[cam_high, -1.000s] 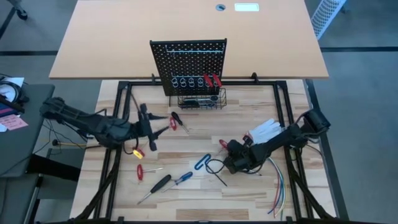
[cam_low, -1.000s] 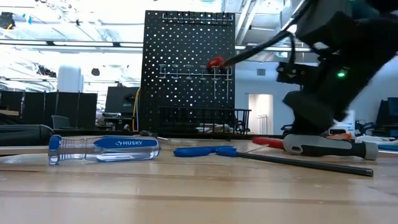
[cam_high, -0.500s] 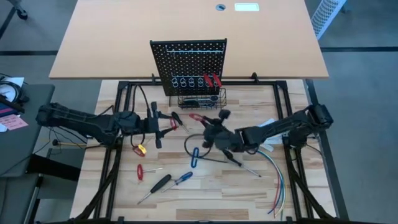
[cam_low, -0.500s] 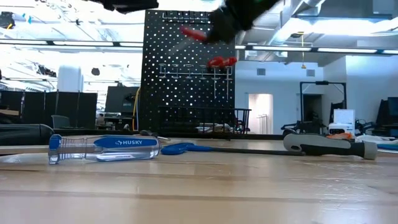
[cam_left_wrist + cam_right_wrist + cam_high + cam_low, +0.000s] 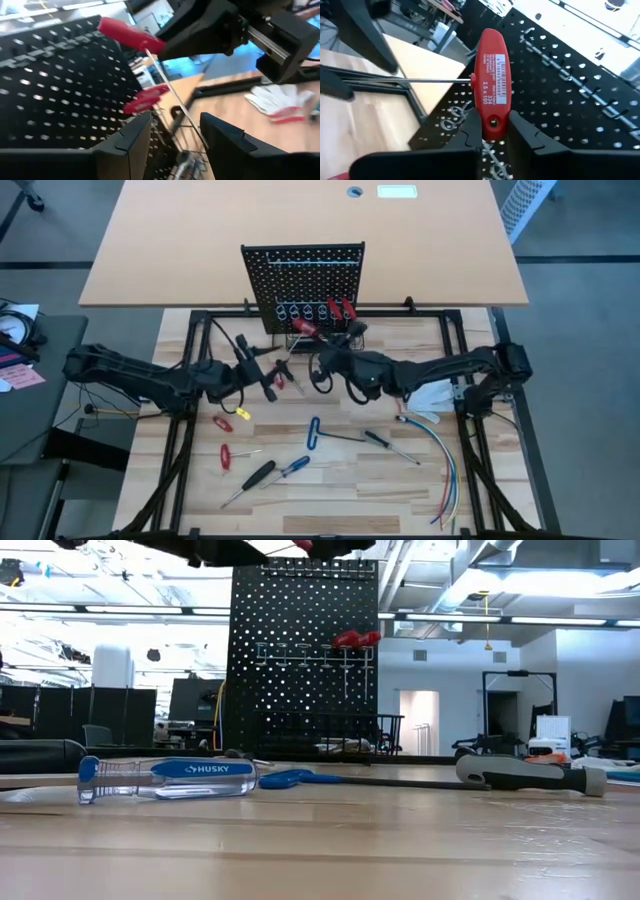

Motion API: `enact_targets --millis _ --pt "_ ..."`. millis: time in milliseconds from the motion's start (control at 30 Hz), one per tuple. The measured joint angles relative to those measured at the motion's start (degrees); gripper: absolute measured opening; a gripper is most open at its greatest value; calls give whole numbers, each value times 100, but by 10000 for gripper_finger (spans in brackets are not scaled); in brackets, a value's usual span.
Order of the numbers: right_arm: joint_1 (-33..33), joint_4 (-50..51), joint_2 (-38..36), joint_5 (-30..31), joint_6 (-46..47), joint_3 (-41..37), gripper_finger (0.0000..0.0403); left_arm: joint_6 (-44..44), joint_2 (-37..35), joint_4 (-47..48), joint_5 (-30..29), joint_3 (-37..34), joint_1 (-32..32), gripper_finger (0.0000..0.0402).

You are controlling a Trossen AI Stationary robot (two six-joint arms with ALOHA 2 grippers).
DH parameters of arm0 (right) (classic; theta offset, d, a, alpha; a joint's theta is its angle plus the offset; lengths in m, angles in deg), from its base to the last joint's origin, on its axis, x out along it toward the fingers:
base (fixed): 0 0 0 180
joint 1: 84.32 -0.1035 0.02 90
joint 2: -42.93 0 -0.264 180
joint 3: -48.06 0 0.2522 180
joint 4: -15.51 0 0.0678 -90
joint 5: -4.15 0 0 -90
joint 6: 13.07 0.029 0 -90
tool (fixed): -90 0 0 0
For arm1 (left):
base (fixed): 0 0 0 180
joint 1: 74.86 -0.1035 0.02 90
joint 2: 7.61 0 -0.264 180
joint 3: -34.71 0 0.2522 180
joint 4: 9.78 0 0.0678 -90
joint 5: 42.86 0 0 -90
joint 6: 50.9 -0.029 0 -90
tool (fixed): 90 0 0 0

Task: Hang tools onto peg board
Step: Hang the red Allen wrench on the pegboard

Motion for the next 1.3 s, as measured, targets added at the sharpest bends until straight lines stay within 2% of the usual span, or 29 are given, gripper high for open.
enact_targets --millis 300,467,733,1067,1300 --pt "-9 76 0 -17 81 -6 48 -400 106 90 71 8 -42 166" --pt "3 -106 169 -598 144 3 48 -330 210 36 67 2 -49 166" --pt "-85 -1031 860 -721 -1150 55 48 -369 248 -32 40 3 -50 161" --pt "-224 -1075 1392 -621 -1888 602 48 -362 247 12 -61 0 -52 86" --pt "-246 -845 1398 -684 -1872 606 50 -430 129 264 -58 -1 -47 14"
